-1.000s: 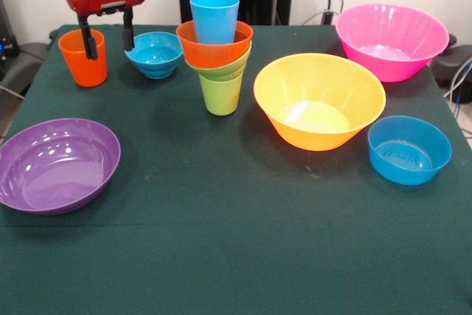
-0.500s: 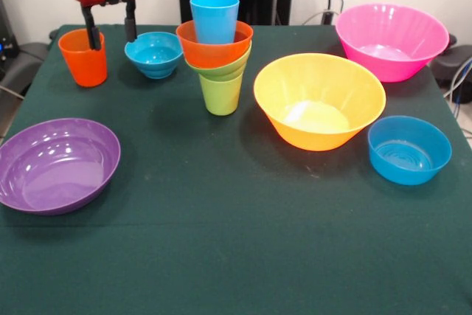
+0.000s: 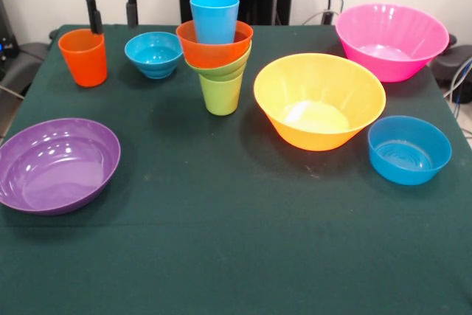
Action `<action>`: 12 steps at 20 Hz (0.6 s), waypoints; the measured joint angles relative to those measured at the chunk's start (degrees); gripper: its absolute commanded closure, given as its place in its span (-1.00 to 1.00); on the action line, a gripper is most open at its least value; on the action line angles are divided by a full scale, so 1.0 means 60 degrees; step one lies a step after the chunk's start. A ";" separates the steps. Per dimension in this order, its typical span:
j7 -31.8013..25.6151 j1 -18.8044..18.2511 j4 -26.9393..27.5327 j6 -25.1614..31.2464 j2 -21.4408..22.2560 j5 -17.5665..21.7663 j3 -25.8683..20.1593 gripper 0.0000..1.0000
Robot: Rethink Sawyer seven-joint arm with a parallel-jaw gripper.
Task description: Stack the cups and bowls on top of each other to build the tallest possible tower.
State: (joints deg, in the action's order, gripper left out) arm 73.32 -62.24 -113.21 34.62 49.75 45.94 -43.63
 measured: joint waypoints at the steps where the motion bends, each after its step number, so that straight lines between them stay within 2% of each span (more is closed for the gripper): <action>1: 0.0000 -0.0037 -0.0062 0.0000 0.0064 -0.0020 -0.0011 -1.00; 12: 0.0000 -0.0569 -0.0752 0.0000 0.0690 -0.0373 -0.0267 -1.00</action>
State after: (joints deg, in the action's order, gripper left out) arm 73.32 -65.65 -117.72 34.62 53.89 43.70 -45.23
